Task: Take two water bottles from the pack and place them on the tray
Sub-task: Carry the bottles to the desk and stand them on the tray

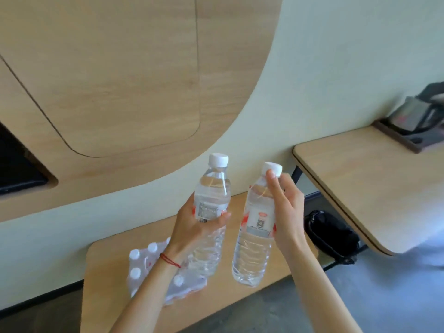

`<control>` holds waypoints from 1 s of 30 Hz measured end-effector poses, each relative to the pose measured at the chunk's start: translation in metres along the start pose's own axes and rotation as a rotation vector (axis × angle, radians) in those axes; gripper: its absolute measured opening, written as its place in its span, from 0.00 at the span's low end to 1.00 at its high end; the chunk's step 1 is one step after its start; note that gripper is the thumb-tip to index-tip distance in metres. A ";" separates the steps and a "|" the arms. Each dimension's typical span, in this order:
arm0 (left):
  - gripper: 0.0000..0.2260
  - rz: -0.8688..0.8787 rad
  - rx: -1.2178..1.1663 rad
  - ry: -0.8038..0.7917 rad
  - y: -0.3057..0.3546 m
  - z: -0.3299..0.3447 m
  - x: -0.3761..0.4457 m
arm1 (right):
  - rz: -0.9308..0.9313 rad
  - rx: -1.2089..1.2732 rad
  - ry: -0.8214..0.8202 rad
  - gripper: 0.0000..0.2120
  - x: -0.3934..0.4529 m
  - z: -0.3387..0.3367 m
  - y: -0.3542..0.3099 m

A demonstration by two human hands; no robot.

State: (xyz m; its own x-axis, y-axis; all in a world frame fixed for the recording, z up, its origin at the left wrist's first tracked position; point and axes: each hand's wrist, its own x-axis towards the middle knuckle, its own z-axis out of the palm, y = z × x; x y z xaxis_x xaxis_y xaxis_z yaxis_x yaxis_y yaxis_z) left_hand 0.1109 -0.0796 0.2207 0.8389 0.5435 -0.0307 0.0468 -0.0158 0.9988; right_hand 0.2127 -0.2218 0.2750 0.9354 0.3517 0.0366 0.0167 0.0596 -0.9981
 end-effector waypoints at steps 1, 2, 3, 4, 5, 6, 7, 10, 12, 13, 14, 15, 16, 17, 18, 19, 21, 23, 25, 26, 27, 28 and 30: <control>0.21 0.006 0.006 -0.030 0.004 0.019 0.004 | -0.018 -0.007 0.028 0.11 0.002 -0.020 -0.002; 0.21 0.012 0.006 -0.053 0.007 0.040 0.006 | -0.027 0.001 0.056 0.12 0.005 -0.041 -0.004; 0.21 0.019 0.007 -0.070 0.010 0.060 0.009 | -0.028 0.023 0.084 0.14 0.008 -0.063 -0.006; 0.20 0.028 0.014 -0.085 0.013 0.082 0.012 | -0.031 0.049 0.111 0.17 0.012 -0.087 -0.007; 0.19 0.040 0.026 -0.099 0.015 0.106 0.013 | -0.037 0.065 0.134 0.22 0.015 -0.112 -0.007; 0.18 0.046 0.035 -0.113 0.018 0.129 0.014 | -0.043 0.071 0.156 0.25 0.019 -0.136 -0.008; 0.17 0.046 0.038 -0.128 0.020 0.153 0.014 | -0.051 0.073 0.179 0.27 0.021 -0.160 -0.009; 0.16 0.048 0.044 -0.171 0.030 0.223 0.014 | -0.059 0.050 0.231 0.25 0.029 -0.232 -0.014; 0.16 0.063 0.046 -0.199 0.040 0.267 0.015 | -0.061 0.054 0.261 0.23 0.034 -0.277 -0.019; 0.16 0.067 0.050 -0.220 0.044 0.289 0.017 | -0.066 0.063 0.281 0.24 0.035 -0.299 -0.020; 0.16 0.066 0.057 -0.244 0.048 0.311 0.017 | -0.071 0.064 0.307 0.25 0.036 -0.320 -0.019; 0.16 0.063 0.065 -0.270 0.052 0.333 0.019 | -0.072 0.063 0.338 0.25 0.037 -0.341 -0.018; 0.17 0.062 0.076 -0.293 0.054 0.356 0.023 | -0.071 0.068 0.371 0.26 0.038 -0.362 -0.017; 0.20 0.069 0.090 -0.314 0.056 0.378 0.027 | -0.071 0.074 0.400 0.26 0.041 -0.382 -0.016; 0.23 0.078 0.111 -0.336 0.058 0.399 0.033 | -0.068 0.079 0.425 0.25 0.044 -0.400 -0.014; 0.23 0.092 0.134 -0.362 0.059 0.421 0.039 | -0.062 0.080 0.451 0.24 0.050 -0.419 -0.013; 0.19 0.132 0.171 -0.431 0.058 0.465 0.054 | -0.044 0.082 0.507 0.21 0.064 -0.455 -0.012; 0.18 0.153 0.174 -0.484 0.056 0.510 0.072 | -0.042 0.065 0.558 0.16 0.083 -0.491 -0.011; 0.19 0.155 0.159 -0.506 0.054 0.556 0.090 | -0.055 0.029 0.607 0.13 0.105 -0.527 -0.011; 0.20 0.157 0.143 -0.516 0.052 0.579 0.099 | -0.064 0.010 0.625 0.12 0.116 -0.545 -0.012; 0.20 0.153 0.126 -0.523 0.052 0.602 0.109 | -0.072 -0.008 0.641 0.10 0.127 -0.562 -0.013; 0.19 0.144 0.113 -0.527 0.052 0.624 0.119 | -0.075 -0.023 0.660 0.09 0.139 -0.579 -0.014; 0.18 0.136 0.099 -0.535 0.054 0.666 0.138 | -0.080 -0.050 0.696 0.08 0.161 -0.612 -0.020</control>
State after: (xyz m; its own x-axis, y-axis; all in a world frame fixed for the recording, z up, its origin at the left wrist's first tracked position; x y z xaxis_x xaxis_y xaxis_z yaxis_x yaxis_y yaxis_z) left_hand 0.5907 -0.5641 0.2451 0.9979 0.0302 0.0575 -0.0524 -0.1488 0.9875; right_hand 0.5792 -0.7385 0.2699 0.9391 -0.3326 0.0863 0.0956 0.0116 -0.9954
